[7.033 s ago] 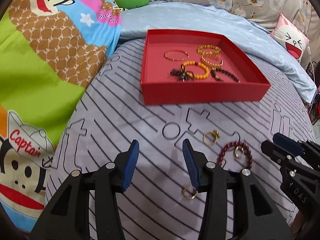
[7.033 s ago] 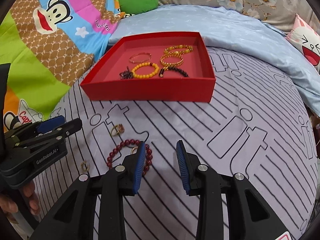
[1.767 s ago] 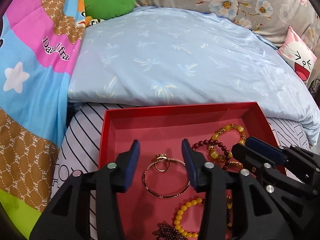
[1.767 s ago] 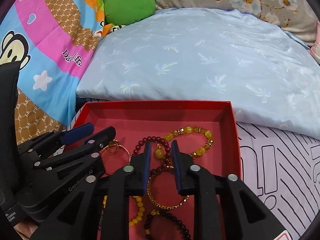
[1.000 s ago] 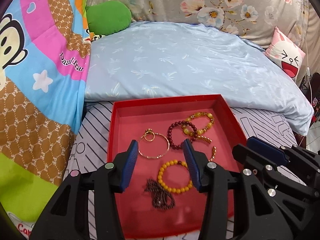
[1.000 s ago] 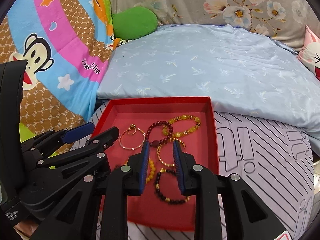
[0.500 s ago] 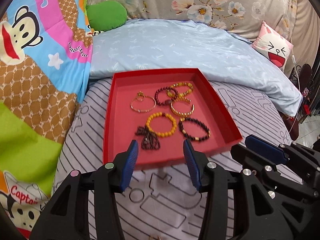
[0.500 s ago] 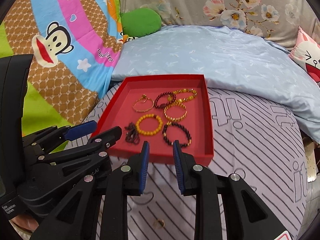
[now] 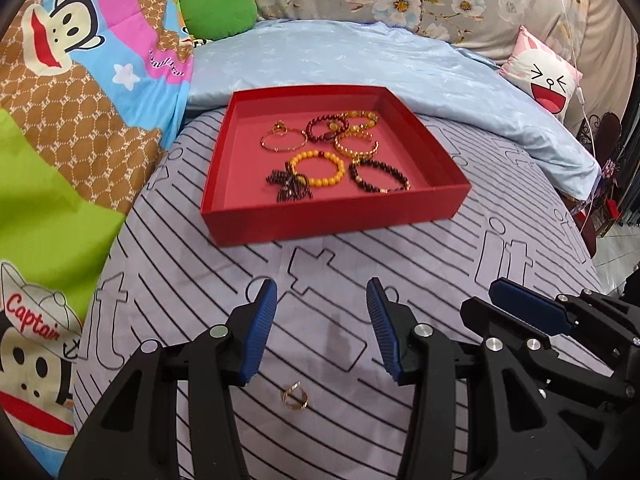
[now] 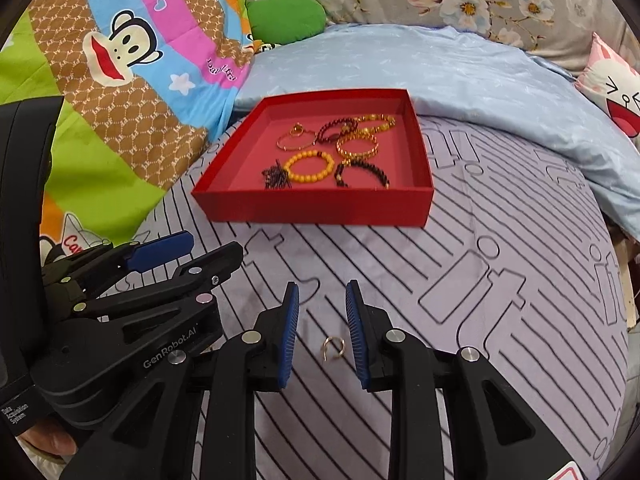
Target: Organize jewelry
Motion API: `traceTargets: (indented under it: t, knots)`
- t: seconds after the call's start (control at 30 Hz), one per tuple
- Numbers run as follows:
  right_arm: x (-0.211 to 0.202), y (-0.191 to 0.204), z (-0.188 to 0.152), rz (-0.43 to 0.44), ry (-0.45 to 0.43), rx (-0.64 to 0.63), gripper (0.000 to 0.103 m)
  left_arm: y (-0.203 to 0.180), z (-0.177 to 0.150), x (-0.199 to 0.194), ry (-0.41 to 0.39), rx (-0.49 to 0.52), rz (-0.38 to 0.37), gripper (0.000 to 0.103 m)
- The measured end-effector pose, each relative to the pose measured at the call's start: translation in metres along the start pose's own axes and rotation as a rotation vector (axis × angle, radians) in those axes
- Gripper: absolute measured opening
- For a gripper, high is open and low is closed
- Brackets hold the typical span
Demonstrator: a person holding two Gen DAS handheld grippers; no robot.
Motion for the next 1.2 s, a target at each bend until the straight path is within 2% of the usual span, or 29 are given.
traceTargets:
  t: [0.33, 0.53, 1.1, 1.2]
  knots:
    - [0.021, -0.009, -0.041, -0.014, 0.069, 0.029, 0.024, 0.027, -0.049, 0.002, 0.047, -0.061, 0.007, 0.044]
    - [0.033, -0.009, -0.048, -0.017, 0.086, 0.029, 0.024, 0.036, -0.071, 0.002, 0.069, -0.07, 0.012, 0.044]
    - [0.051, -0.003, -0.04, -0.026, 0.083, -0.002, 0.023, 0.026, -0.079, 0.011, 0.068, -0.023, 0.026, 0.044]
    - [0.051, -0.003, -0.04, -0.032, 0.08, -0.011, 0.022, 0.024, -0.079, 0.011, 0.066, -0.019, 0.016, 0.036]
Point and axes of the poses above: each gripper's, at about its wrist camera, not at the fingertips, and x roughly the way its jaws point, y to its left, z to its top, the point moved 9 cm from there along x, roughly the way its jaws point, and after that the axes turned 3 degrees about -x, right-handed, at the moved point
